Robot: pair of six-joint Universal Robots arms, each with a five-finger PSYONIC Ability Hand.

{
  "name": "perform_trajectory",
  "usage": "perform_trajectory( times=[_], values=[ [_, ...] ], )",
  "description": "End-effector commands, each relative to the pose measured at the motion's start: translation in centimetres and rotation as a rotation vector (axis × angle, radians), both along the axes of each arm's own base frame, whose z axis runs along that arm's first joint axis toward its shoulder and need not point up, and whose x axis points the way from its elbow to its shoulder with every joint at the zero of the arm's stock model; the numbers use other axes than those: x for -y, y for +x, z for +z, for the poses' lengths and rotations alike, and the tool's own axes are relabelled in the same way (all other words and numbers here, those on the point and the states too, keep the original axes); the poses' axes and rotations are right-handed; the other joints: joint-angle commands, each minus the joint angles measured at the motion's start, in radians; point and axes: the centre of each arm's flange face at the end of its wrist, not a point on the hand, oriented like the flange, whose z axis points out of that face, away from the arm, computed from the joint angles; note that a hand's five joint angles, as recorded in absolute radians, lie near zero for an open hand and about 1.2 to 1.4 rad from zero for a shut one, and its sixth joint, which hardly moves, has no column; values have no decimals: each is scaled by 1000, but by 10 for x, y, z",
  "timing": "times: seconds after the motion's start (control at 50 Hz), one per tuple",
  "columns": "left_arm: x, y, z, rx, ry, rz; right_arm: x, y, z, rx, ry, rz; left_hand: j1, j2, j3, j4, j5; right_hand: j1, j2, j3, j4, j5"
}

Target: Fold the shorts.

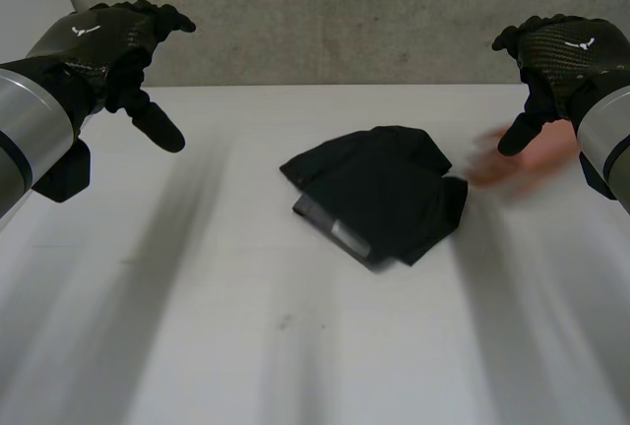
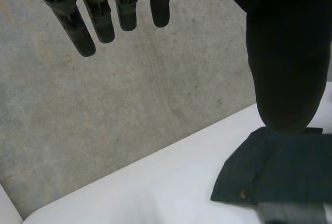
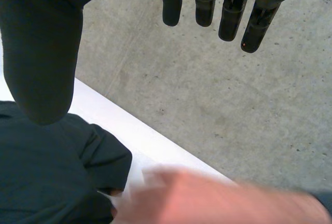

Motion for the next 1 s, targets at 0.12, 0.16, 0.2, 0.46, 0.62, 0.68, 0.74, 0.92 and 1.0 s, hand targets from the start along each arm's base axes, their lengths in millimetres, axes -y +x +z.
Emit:
perform_trajectory(
  times=[0.12, 0.16, 0.2, 0.46, 0.62, 0.68, 0.74, 0.92, 1.0],
  values=[
    [1, -1, -2, 2, 5, -2, 0, 2, -2, -4, 6, 7, -36, -29, -35, -27, -40, -22, -39, -20, -57, -65],
    [2, -1, -6, 6, 15, -2, -1, 3, -3, -5, 6, 12, -36, -29, -35, -27, -40, -22, -39, -20, -57, -65],
    [3, -2, -9, 9, 22, -3, 0, 3, -4, -12, 7, 14, -30, -23, -29, -21, -35, -22, -39, -20, -57, -65],
    [0, -39, -53, -7, -19, -108, -3, 23, -70, -338, 101, 256, 29, 35, 29, 38, 24, -22, -39, -20, -57, -65],
    [-8, -54, -81, 9, 21, -169, 7, 40, -108, -376, 147, 346, 29, 35, 29, 38, 24, -22, -39, -20, -57, -65],
    [-16, -75, -104, 30, 46, -234, 14, 38, -103, -377, 118, 295, 32, 38, 32, 41, 27, -22, -39, -20, -57, -65],
    [-19, -96, -130, 68, 56, -285, 18, 35, -99, -375, 109, 263, 64, 71, 64, 73, 59, -22, -39, -20, -57, -65],
    [-7, -113, -150, 155, -4, -259, -1, 42, -124, -285, 230, 371, 76, 82, 76, 85, 71, -22, -39, -20, -57, -65],
    [0, -104, -146, 160, -3, -189, -3, 53, -149, -237, 288, 447, 64, 71, 65, 73, 60, -22, -39, -20, -57, -65]
  ],
)
